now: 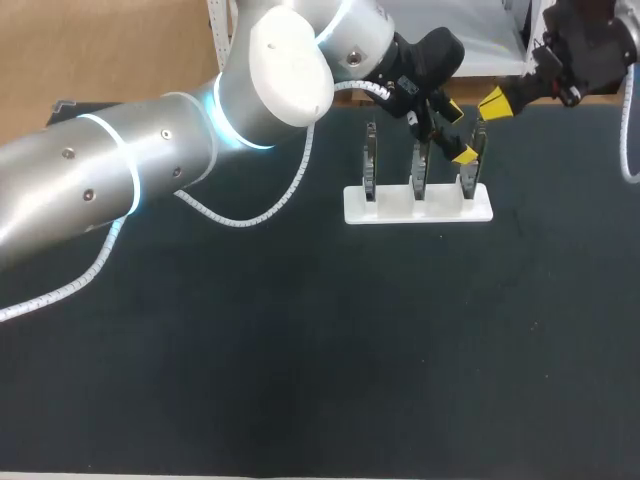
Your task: Pick up the optical module with the left hand, and insert it into the network port with the right hand.
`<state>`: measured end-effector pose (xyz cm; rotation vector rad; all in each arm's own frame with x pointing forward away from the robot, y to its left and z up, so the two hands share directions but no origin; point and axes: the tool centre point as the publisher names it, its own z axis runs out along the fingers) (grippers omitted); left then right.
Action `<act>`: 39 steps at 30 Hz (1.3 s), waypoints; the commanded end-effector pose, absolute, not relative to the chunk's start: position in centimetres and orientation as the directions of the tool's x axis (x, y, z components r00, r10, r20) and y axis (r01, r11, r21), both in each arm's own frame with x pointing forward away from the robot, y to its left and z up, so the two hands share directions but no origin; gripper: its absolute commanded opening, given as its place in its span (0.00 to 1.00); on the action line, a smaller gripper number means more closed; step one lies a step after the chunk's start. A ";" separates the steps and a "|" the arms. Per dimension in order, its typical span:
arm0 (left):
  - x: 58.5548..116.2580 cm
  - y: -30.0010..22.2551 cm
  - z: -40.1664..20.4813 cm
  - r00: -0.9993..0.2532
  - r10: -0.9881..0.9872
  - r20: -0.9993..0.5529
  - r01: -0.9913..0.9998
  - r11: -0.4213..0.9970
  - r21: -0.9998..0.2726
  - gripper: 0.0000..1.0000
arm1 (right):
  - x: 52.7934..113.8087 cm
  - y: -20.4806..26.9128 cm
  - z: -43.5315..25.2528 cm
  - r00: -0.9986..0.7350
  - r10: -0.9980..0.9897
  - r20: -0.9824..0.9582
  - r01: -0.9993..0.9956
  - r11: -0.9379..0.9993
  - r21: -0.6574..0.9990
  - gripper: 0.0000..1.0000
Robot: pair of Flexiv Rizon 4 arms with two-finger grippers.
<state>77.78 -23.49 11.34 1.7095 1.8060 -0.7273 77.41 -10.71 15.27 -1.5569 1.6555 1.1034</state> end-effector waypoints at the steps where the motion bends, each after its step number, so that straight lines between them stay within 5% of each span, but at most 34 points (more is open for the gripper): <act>1: 77.9 -23.6 11.4 -0.048 0.709 -0.704 0.999 0.047 -0.020 1.00 | 77.6 -10.6 15.1 -0.127 -0.481 -0.868 -0.985 -0.045 0.169 0.00; 39: 77.9 -23.6 11.4 -0.048 0.709 -0.704 0.999 0.047 -0.020 1.00 | 77.4 -10.6 13.0 -0.179 -0.446 -0.877 -0.975 -0.040 0.219 0.00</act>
